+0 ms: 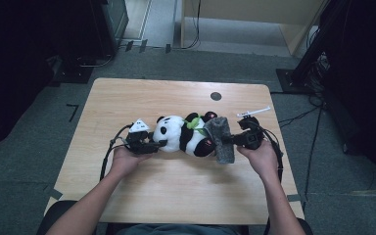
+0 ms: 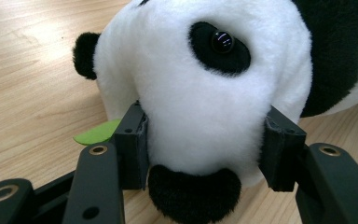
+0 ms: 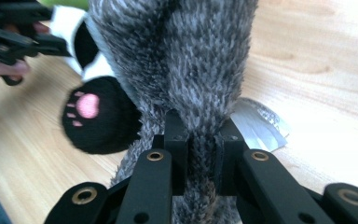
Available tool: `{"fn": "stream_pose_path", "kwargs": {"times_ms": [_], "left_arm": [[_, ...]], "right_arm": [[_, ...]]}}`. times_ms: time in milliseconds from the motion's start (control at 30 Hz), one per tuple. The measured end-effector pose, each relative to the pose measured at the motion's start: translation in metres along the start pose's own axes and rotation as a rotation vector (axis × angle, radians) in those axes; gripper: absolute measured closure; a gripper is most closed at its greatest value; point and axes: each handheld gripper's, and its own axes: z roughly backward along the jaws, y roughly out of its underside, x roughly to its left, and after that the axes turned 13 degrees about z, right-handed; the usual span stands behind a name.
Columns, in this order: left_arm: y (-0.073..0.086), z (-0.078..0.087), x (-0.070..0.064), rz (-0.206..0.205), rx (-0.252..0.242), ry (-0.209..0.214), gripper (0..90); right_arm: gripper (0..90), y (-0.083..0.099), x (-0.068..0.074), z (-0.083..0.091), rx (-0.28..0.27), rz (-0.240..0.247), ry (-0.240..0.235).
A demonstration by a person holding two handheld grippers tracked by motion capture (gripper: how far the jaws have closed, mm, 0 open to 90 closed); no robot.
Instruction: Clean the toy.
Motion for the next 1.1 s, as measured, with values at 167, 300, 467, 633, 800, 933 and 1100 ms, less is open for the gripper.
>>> {"fn": "stream_pose_path", "kwargs": {"times_ms": [167, 300, 467, 633, 800, 933, 1100], "left_arm": [[0.000, 0.000, -0.001, 0.005, -0.005, -0.002, 44.8], [0.000, 0.000, -0.001, 0.004, -0.003, -0.004, 44.8], [0.000, 0.000, -0.001, 0.003, -0.002, -0.004, 44.8], [0.000, 0.000, -0.001, 0.002, -0.001, -0.005, 44.9], [0.000, 0.000, -0.001, 0.003, 0.000, -0.005, 44.8], [0.000, 0.000, -0.001, -0.001, 0.001, -0.005, 44.8], [0.000, 0.000, -0.001, -0.002, 0.002, -0.005, 44.9]], "right_arm": [[80.0, -0.012, 0.014, 0.021, -0.050, 0.038, -0.024], [80.0, -0.024, 0.031, 0.030, -0.073, 0.079, -0.058], [80.0, -0.040, 0.056, 0.028, -0.071, 0.128, -0.103], [80.0, -0.052, 0.076, 0.017, -0.065, 0.172, -0.152], [79.5, -0.061, 0.095, -0.004, -0.043, 0.214, -0.187], [80.1, -0.060, 0.100, -0.024, -0.006, 0.221, -0.191], [80.7, -0.049, 0.082, -0.043, 0.052, 0.185, -0.143]]}}
